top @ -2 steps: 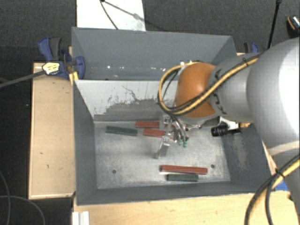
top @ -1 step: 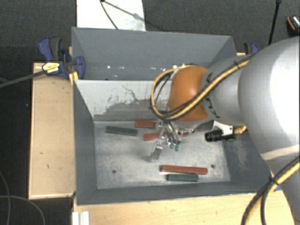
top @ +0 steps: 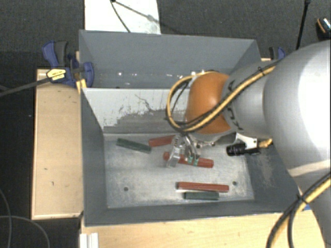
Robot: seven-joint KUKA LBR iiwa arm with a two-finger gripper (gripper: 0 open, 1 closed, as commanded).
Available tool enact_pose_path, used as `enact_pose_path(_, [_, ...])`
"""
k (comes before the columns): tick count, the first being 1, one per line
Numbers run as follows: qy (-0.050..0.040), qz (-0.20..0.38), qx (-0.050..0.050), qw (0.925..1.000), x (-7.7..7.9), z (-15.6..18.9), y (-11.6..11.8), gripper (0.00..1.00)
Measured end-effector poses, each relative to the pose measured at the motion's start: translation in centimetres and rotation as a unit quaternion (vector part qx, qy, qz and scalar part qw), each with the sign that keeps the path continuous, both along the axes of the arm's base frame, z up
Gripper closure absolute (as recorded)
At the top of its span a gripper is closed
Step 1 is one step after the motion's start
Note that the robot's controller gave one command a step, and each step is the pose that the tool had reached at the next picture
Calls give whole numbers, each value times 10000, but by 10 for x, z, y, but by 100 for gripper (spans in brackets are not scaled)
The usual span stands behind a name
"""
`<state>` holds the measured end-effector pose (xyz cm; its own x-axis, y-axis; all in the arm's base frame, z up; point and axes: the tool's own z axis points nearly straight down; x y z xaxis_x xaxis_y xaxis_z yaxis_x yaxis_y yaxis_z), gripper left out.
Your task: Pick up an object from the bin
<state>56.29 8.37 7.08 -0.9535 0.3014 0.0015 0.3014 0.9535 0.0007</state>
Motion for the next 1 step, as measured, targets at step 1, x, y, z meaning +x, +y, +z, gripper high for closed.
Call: enact_pose_path(1, [-51, 23, 5, 10000, 2, 80, 0, 100])
